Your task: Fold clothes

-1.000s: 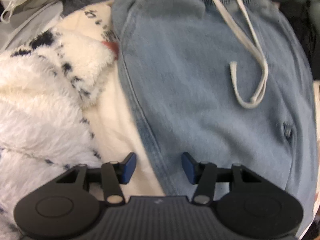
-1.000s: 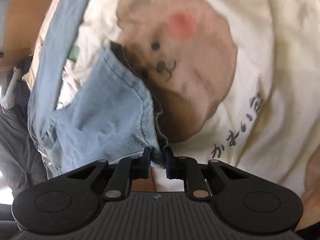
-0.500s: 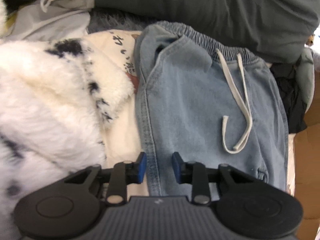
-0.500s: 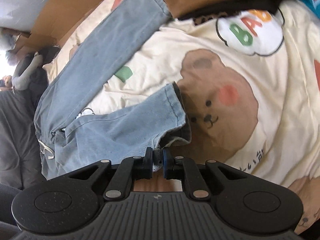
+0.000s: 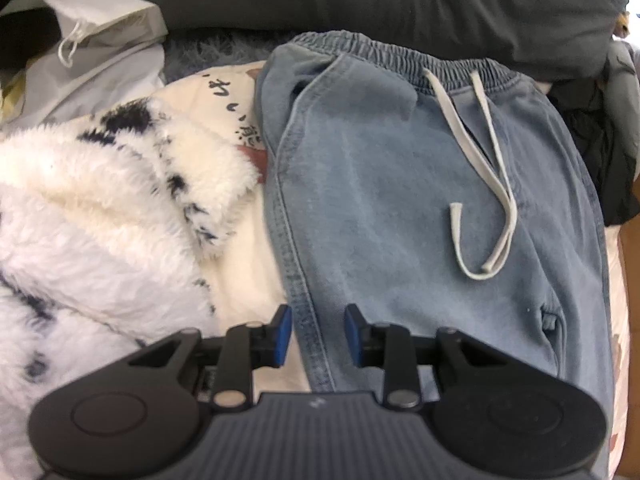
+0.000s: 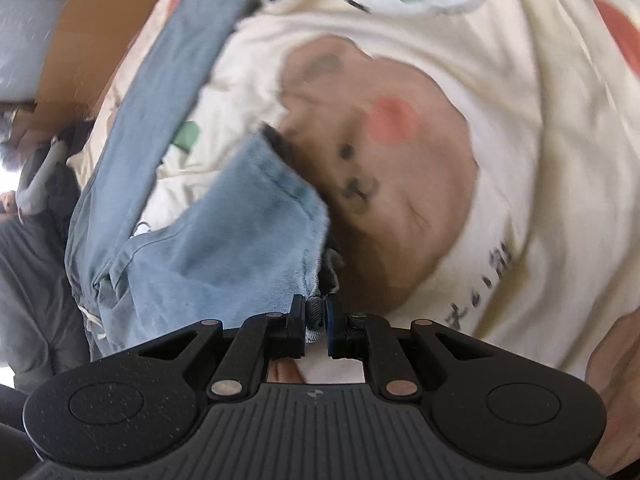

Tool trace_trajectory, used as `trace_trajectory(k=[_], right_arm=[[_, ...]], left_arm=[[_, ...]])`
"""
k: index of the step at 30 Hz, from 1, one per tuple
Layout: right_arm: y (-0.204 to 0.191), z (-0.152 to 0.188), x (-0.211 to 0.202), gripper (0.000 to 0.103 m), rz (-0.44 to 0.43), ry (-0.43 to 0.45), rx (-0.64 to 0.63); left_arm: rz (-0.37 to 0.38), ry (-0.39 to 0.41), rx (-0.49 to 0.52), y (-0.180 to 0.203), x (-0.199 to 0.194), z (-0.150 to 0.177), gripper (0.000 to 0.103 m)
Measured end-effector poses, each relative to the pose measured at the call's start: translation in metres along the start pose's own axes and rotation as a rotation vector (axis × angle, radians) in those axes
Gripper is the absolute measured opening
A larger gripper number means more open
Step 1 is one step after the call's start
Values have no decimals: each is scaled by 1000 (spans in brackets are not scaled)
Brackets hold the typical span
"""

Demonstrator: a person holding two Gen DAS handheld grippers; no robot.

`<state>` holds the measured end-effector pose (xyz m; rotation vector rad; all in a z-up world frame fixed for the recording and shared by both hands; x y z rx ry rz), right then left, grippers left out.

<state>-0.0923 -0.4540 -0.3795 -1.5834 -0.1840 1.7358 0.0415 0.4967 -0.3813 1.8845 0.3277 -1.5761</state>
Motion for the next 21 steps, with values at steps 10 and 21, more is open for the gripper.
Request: trace_trajectory(k=[10,21], right_arm=[[25,3,35,20,-30,1,64],[27,-5,56,43,-64,3,68]], left_arm=[[9,-58,23,1,14,14,33],[5,-48,33,-2,10,15,33]])
Point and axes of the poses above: each gripper's, at about its wrist camera, not at the fingertips, and x roughly the way its jaws point, y to its right, z to its underside, the point moved 6 cm from there along x, roughly the way its jaws point, and after that the axes turned 9 degrees about -y, right-handed, at the moved point
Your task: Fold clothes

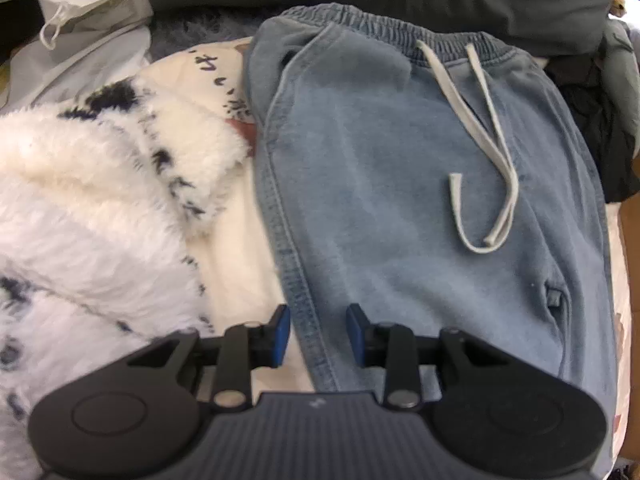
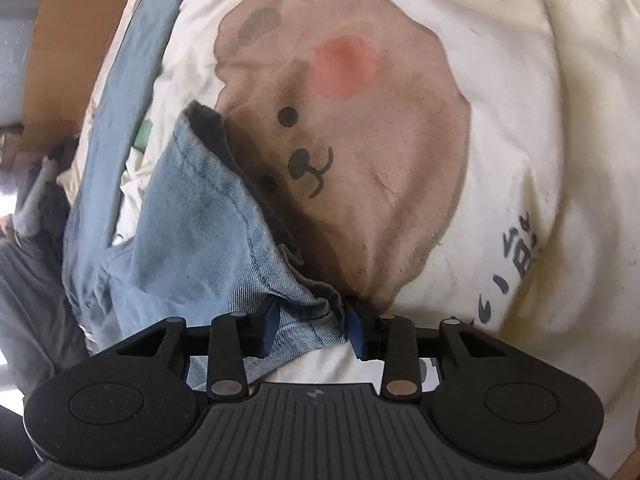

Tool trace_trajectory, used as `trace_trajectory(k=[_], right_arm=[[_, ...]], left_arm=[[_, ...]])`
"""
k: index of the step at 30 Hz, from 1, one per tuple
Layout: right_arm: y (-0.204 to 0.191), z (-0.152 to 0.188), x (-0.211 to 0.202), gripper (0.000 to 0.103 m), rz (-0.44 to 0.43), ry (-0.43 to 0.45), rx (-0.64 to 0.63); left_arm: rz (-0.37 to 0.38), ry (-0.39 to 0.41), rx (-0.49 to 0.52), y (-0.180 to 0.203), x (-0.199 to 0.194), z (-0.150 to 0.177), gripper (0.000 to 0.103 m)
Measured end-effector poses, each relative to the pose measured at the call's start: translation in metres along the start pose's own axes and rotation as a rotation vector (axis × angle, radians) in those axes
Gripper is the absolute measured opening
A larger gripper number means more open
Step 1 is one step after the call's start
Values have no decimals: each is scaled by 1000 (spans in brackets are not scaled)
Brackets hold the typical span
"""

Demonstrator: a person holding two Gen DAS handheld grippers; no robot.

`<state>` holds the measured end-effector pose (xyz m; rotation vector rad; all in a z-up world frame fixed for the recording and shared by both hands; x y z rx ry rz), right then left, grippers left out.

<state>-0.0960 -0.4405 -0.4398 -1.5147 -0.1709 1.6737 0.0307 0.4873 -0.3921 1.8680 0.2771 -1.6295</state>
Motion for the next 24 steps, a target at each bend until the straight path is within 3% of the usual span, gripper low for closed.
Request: trace_trajectory(k=[4,12,17,20,24], right_arm=[[-7,7,0,41,-52,-37,-22],[-27,5,-4,41,-247,-42,-40],[-27,1,19,41,-184,-64,-30],[-28,2,29,26,-133,-94,-60],[-41,2,18,19,-91,-91,-80]], left_arm=[[8,-7,-7,1,4,3,33],[-11,-14,2,-1,0,6,33],[-9,-12,-5,-1,0,6,33],[-3,-4,-4,1,-2,7,33],[13,12,-6,1,-7,6,34]])
Point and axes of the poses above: each gripper's, at about its wrist camera, not at the fingertips, and x roughly the way its jaws point, y to its right, z to its underside, the point moved 6 cm from there along x, roughly the way its jaws point, and after that the axes turned 9 degrees about -y, right-handed, at the moved point
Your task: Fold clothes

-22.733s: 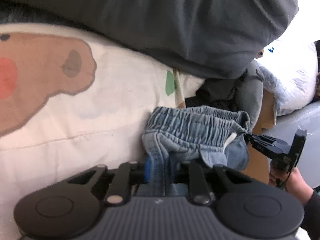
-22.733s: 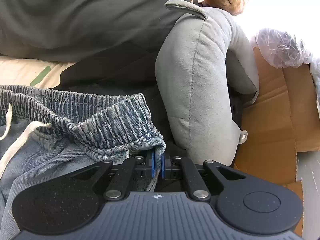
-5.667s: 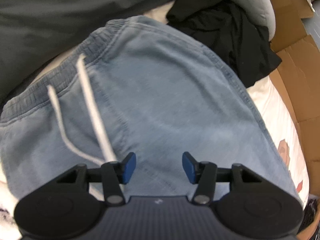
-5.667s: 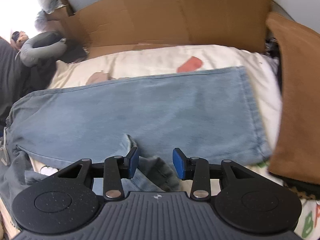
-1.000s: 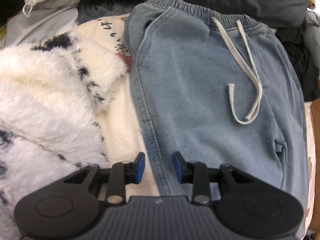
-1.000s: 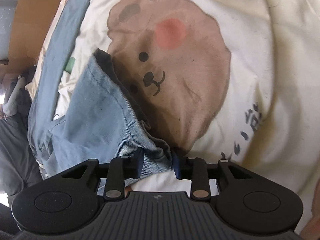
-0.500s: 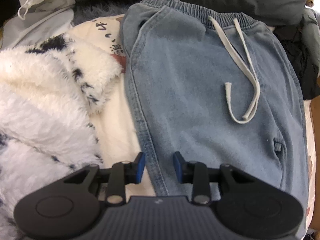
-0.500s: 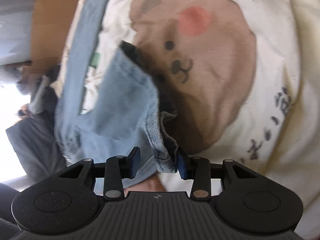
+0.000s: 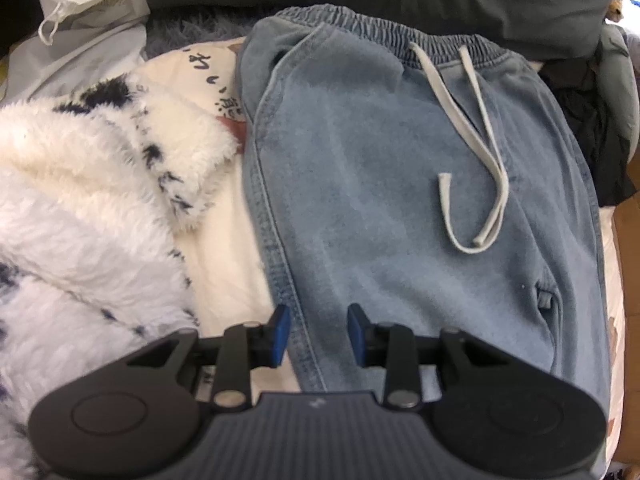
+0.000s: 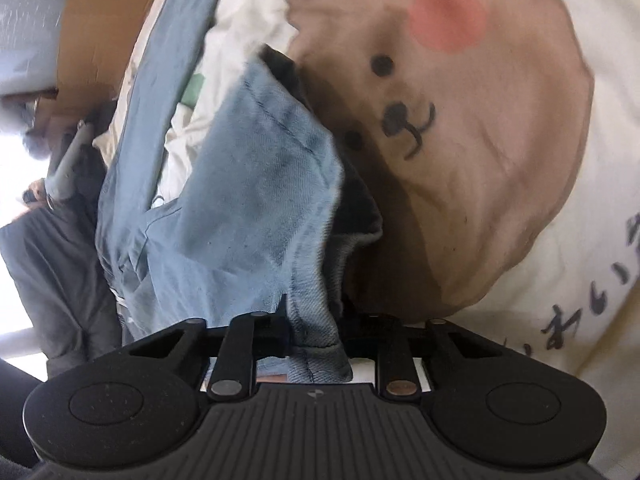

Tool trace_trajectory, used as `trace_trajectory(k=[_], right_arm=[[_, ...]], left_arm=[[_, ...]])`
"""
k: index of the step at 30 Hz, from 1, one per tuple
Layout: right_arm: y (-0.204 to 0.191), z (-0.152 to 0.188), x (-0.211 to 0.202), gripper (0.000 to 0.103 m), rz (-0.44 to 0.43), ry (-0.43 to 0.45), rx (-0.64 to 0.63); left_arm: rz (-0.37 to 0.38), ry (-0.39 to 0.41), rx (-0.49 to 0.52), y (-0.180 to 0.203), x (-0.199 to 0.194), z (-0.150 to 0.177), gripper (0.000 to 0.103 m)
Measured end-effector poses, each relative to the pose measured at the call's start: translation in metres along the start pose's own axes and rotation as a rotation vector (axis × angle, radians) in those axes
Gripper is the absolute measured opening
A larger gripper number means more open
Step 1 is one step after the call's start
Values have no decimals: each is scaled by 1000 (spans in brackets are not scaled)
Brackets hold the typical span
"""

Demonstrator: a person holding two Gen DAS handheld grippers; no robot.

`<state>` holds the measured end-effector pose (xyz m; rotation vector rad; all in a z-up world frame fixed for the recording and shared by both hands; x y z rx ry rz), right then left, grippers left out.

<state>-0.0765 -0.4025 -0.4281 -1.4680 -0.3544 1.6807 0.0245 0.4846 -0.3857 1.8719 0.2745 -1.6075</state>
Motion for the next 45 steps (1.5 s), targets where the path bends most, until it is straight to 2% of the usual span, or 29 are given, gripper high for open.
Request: trace_trajectory(k=[5,10,19,29,31,33,37,41,45], right_arm=[[-31,1,-30,18,-34,33,20],[-55,5,-53,15,20,32,5],[-66,5,-89,9,57,68,-25],[-85,3,-92,9,123,75,-81],[-85,2,-92,9,140,73,-87],[-87,3,-94,9,155,78,-99],[-88,2,-97,9,157,87,-99],[-87,2,-94,9,170,74,-102],[-87,3,-97,9,174,77,-103]], left_arm=[[30,11,-20,-4,1,-2,33],[135,26,-65,-3,2,2,39],[217,36,-126,-11,9,2,41],[202,21,-96,-21,4,12,40],[164,20,-65,-19,1,16,27],[125,18,-34,-17,-2,20,28],[106,9,-60,-24,10,17,30],[113,25,-99,-21,22,7,35],[145,73,-154,-24,24,-6,35]])
Point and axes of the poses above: each gripper's, at about its wrist camera, not at the fingertips, and x roughly the way its jaws point, y to its right, z to its underside, the point moved 6 cm from there along x, roughly the way its jaws point, and after that the axes turned 9 degrees about -y, right-handed, at the moved point
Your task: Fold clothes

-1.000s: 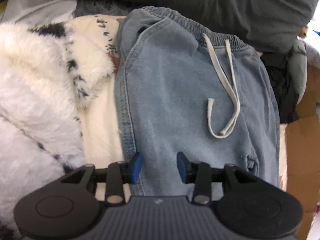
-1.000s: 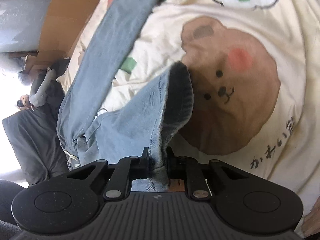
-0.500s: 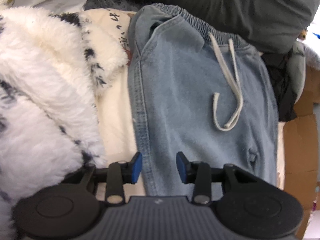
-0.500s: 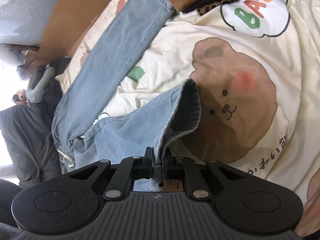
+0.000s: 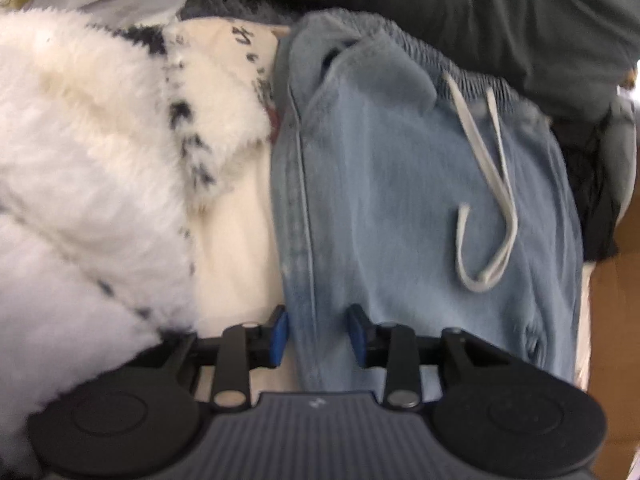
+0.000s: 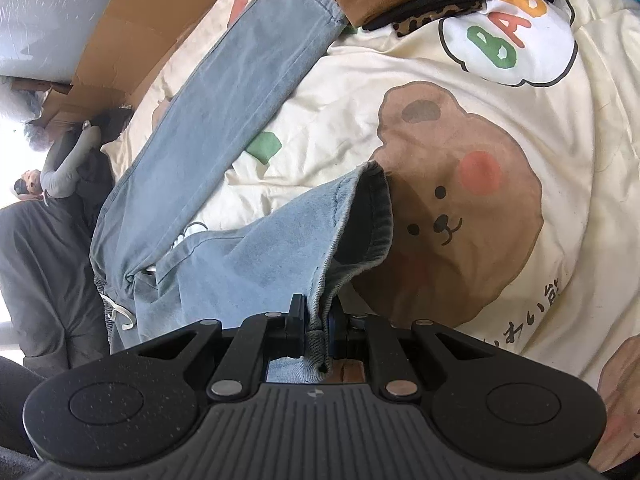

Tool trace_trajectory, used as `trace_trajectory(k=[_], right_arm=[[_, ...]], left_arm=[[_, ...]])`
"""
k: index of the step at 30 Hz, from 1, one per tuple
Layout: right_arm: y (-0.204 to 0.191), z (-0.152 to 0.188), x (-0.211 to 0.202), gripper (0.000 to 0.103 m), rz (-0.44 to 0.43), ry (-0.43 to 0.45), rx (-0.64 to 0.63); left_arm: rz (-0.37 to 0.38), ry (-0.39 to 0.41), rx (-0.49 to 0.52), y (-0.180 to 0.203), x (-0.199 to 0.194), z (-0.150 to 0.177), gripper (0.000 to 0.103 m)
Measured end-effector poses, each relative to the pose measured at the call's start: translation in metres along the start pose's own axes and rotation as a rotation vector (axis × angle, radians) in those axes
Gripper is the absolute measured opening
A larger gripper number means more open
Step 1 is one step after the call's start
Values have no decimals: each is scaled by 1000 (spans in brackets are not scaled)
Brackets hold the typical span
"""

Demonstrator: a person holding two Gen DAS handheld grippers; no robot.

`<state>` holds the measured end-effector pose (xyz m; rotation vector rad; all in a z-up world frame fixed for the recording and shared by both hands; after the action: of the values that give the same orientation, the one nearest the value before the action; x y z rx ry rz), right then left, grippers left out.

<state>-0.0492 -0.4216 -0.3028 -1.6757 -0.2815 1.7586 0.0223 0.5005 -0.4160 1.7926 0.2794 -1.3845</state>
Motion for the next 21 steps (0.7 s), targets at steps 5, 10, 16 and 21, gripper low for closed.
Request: trace_trajectory(k=[5,10,16,21], right_arm=[[3,2,1,9,7,-1,9],[9,5,3,9,34,-14,19],[19,14,9,9,99,-58,18],[34,29,20,9,148,-108,24]], left_arm=[[-27,44,16,6,2,-15,25],[-67,49,65,12,-20,-15,9],[-166,15,139,12,-34,-14,7],[-188,11,130,6,-25,-11,8]])
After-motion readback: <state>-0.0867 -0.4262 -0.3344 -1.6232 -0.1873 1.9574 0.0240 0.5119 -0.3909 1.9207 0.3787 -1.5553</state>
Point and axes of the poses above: each gripper's, at about its wrist camera, not at the fingertips, and x roughly the way its jaws point, y to its right, z to its underside, the point moved 6 cm from there along x, roughly the way its jaws point, and after that the axes turned 9 degrees about -y, right-handed, at the moved point
